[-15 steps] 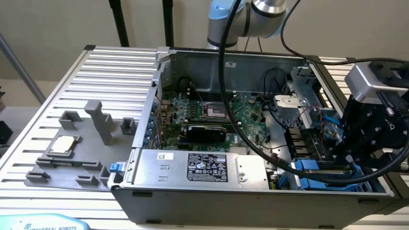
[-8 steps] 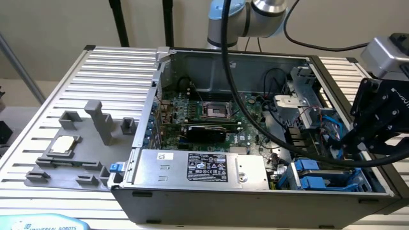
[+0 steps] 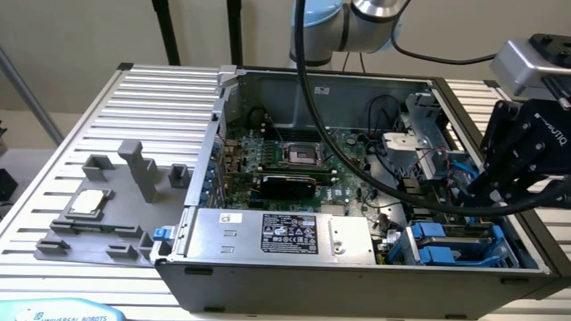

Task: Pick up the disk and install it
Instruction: 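Insert the second disk wire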

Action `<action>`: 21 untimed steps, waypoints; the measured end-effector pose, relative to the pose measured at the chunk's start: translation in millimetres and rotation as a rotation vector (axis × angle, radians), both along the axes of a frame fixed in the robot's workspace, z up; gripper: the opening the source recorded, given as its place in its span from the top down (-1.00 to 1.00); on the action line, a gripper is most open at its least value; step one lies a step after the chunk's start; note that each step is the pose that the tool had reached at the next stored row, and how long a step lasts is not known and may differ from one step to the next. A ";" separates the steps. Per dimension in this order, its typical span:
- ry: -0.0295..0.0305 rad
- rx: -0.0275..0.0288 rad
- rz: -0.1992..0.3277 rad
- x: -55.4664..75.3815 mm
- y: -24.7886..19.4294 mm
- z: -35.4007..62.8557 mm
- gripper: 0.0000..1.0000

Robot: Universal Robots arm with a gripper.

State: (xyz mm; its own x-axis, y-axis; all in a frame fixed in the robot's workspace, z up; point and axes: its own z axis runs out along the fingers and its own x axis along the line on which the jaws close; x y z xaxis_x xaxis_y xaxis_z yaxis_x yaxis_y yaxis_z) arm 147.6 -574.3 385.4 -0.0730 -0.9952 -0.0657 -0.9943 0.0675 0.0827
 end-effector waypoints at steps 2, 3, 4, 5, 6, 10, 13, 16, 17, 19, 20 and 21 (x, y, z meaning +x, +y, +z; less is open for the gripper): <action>-0.0010 -0.0006 0.000 -0.6 2.2 -1.1 0.52; -0.0014 -0.0018 0.000 -0.7 2.7 -2.2 0.52; -0.0016 -0.0031 0.000 -0.9 3.0 -3.7 0.52; -0.0019 -0.0047 0.000 -1.1 3.3 -5.1 0.52; -0.0022 -0.0059 0.000 -1.2 3.8 -6.6 0.52; -0.0028 -0.0095 0.000 -1.8 5.7 -11.5 0.52; -0.0033 -0.0111 0.000 -2.1 8.7 -13.1 0.52; -0.0036 -0.0125 0.000 -2.2 10.8 -14.0 0.52; -0.0036 -0.0135 0.000 -2.3 11.1 -14.3 0.52; -0.0036 -0.0161 0.000 -2.3 11.3 -14.8 0.52; -0.0035 -0.0173 0.000 -2.3 11.4 -15.0 0.52; -0.0036 -0.0188 0.000 -2.3 11.5 -15.1 0.57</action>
